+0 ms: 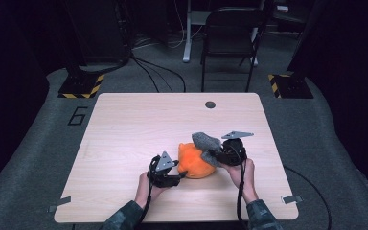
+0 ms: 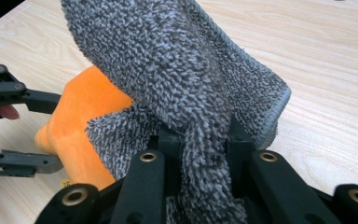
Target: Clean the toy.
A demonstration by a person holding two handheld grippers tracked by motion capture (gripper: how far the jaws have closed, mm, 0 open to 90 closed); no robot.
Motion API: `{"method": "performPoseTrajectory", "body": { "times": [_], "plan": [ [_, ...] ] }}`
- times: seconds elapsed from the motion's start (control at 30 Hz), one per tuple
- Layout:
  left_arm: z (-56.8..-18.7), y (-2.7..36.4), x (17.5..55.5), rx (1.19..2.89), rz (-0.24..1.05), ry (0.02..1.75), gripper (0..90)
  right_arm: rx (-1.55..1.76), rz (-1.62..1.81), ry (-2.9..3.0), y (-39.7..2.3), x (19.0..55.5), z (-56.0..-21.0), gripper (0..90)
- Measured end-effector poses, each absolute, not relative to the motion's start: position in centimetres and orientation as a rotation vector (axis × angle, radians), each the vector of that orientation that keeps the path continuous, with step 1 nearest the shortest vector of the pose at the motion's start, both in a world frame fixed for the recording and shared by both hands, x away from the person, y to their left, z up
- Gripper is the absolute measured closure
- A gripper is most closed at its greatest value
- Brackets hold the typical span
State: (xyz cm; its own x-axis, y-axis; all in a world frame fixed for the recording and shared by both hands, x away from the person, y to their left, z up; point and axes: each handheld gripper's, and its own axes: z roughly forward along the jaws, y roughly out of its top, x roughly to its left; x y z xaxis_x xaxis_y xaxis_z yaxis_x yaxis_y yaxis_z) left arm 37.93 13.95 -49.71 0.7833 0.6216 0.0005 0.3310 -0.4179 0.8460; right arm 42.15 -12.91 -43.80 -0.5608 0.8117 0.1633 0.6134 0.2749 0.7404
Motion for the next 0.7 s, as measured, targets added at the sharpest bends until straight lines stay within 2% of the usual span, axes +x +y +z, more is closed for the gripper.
{"method": "performPoseTrajectory", "body": {
  "times": [0.13, 0.27, 0.37, 0.53, 0.7],
  "plan": [
    [-49.7, 14.0, 37.7, 2.04, 0.383, 0.718, 48.9, 1.325, 1.163, 2.299, -13.0, 42.2, -43.9, 74.3],
    [-49.8, 13.5, 37.3, 2.036, 0.405, 0.694, 66.8, 1.334, 1.148, 2.3, -13.1, 42.3, -44.1, 74.3],
    [-49.8, 13.4, 37.2, 2.027, 0.423, 0.679, 74.2, 1.35, 1.142, 2.294, -13.2, 42.3, -44.2, 74.3],
    [-49.7, 13.5, 37.3, 1.994, 0.428, 0.673, 76.7, 1.285, 1.206, 2.231, -13.0, 41.4, -42.5, 74.4],
    [-49.6, 13.3, 37.1, 1.983, 0.419, 0.664, 76.8, 1.22, 1.242, 2.276, -10.5, 40.5, -41.3, 73.6]
  ]
}}
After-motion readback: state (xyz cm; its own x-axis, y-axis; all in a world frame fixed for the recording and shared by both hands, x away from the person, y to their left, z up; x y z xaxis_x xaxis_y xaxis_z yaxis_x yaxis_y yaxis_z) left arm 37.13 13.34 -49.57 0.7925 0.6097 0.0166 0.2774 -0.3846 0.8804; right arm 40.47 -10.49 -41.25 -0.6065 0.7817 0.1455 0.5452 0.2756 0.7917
